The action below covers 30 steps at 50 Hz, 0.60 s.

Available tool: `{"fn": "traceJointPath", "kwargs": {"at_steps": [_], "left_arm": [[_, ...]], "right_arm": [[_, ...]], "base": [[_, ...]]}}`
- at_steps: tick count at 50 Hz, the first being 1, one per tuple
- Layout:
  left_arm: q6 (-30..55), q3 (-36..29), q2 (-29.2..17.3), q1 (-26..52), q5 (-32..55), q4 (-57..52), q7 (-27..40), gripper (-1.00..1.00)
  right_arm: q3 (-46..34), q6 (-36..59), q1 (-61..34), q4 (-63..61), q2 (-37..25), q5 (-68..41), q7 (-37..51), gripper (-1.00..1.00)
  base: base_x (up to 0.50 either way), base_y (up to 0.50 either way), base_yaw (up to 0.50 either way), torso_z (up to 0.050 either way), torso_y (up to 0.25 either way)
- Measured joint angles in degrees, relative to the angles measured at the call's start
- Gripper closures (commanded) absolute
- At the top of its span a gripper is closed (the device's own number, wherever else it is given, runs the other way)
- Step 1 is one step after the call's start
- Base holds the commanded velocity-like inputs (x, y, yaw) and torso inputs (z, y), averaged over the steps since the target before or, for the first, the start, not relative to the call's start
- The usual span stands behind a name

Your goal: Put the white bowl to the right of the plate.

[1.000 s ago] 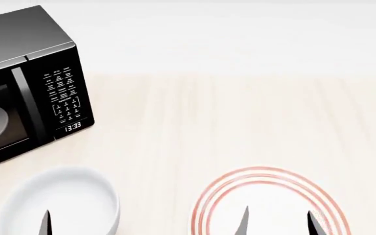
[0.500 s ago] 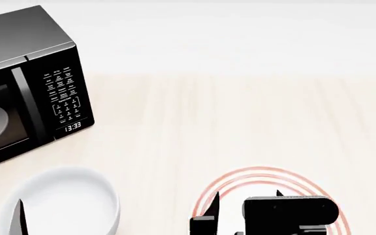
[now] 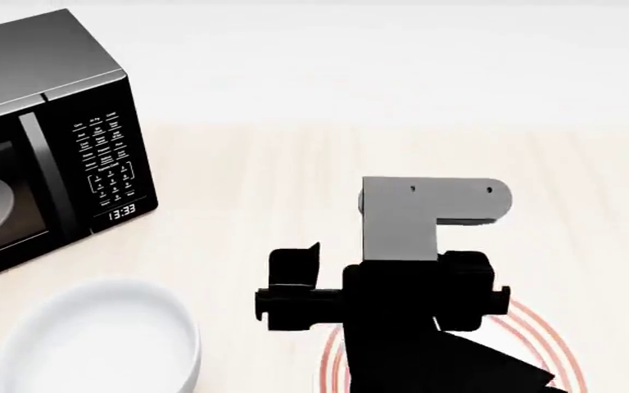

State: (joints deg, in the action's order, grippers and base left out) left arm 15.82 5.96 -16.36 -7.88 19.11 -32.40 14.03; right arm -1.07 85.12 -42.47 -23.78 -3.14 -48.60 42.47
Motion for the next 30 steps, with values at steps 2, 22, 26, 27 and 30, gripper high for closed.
{"fn": "traceJointPath", "kwargs": {"at_steps": [2,22,26,27,30], "left_arm": [[0.03,0.98,-0.11,-0.13,0.55,-0.17,0.32,-1.00],[0.05,5.54,-0.81,-0.71,3.23,-0.90,2.07,-1.00],[0.05,6.14,-0.93,-0.81,3.69,-0.98,2.27,-1.00],[0.05,6.29,-0.96,-0.83,3.80,-0.99,2.33,-1.00],[0.02,6.75,-1.04,-0.89,4.13,-1.02,2.48,-1.00]], "right_arm": [[-1.52,0.50,-2.26,3.17,0.44,-5.89,4.61,-1.00],[-12.00,-0.61,-13.66,19.78,0.84,-30.19,20.40,-1.00],[-13.48,-1.35,-15.13,22.74,0.82,-31.32,20.13,-1.00],[-13.75,-1.57,-15.50,23.61,0.85,-31.59,20.05,-1.00],[-14.47,-2.25,-16.63,26.59,1.00,-32.29,19.70,-1.00]], "base": [[0.00,0.00,0.00,0.000,0.000],[0.00,0.00,0.00,0.000,0.000],[0.00,0.00,0.00,0.000,0.000],[0.00,0.00,0.00,0.000,0.000],[0.00,0.00,0.00,0.000,0.000]]}}
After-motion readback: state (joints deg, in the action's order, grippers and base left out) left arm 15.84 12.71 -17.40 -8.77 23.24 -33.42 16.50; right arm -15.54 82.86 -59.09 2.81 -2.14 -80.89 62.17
